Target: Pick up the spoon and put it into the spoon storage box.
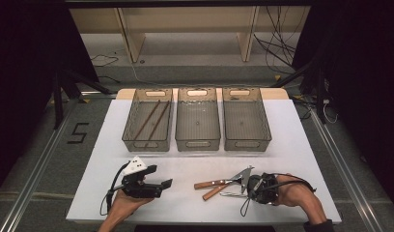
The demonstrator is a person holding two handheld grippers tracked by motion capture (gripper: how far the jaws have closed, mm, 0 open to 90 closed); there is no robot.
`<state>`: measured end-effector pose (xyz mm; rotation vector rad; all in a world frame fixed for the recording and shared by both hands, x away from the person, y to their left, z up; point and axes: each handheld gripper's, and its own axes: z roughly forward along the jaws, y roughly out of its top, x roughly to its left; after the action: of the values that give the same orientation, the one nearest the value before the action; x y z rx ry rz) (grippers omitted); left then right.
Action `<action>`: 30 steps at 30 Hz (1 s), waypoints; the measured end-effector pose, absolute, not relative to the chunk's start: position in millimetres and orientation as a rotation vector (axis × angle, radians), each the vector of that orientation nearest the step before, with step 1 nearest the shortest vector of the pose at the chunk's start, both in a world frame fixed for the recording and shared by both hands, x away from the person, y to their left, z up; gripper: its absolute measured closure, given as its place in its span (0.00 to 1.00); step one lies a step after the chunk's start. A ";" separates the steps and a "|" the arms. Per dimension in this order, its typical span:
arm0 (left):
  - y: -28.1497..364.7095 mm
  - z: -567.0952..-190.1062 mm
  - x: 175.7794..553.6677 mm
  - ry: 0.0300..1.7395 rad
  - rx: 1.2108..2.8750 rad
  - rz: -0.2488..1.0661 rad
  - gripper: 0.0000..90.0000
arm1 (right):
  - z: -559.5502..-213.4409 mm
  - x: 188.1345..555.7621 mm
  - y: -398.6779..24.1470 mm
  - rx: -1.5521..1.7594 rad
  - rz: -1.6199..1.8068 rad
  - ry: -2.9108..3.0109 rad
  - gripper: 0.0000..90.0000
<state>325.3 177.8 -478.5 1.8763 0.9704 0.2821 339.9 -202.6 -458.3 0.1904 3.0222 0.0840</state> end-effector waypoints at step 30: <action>182.8 -477.2 325.0 0.969 1.840 0.316 0.18 | -402.3 369.9 -225.0 0.661 0.838 2.715 0.96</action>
<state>325.0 182.8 -477.2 1.8398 0.9691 0.3164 369.9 -225.0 -402.3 0.6609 2.7152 0.8382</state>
